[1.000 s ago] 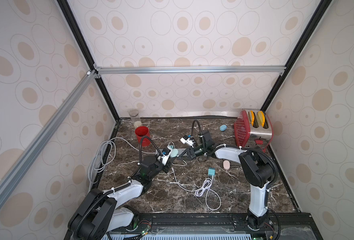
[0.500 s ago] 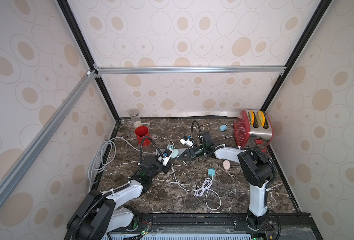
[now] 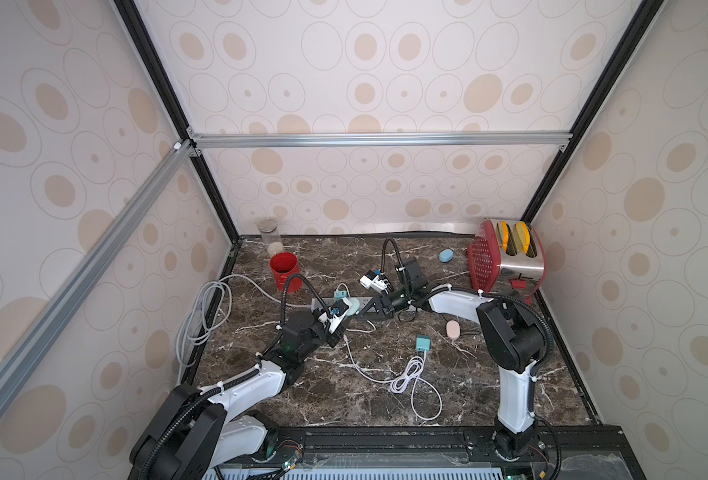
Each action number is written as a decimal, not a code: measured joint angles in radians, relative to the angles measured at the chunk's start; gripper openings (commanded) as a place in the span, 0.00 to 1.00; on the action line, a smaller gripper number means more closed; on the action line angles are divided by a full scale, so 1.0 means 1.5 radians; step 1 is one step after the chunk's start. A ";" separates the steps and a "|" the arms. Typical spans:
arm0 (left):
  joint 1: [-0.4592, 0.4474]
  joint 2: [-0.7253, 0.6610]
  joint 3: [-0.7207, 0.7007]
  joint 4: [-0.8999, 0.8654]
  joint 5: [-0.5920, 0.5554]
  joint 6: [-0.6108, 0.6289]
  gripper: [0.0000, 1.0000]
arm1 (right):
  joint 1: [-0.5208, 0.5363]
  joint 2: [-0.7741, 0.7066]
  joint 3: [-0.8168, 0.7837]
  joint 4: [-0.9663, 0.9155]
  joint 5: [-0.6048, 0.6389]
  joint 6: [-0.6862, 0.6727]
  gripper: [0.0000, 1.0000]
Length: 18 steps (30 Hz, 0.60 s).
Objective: Charge the bluetooth headset
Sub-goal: Insert the charging cable into the bluetooth headset.
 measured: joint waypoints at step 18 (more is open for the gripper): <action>-0.022 -0.005 0.026 -0.029 -0.072 -0.020 0.32 | -0.007 0.038 0.079 -0.060 -0.022 -0.022 0.36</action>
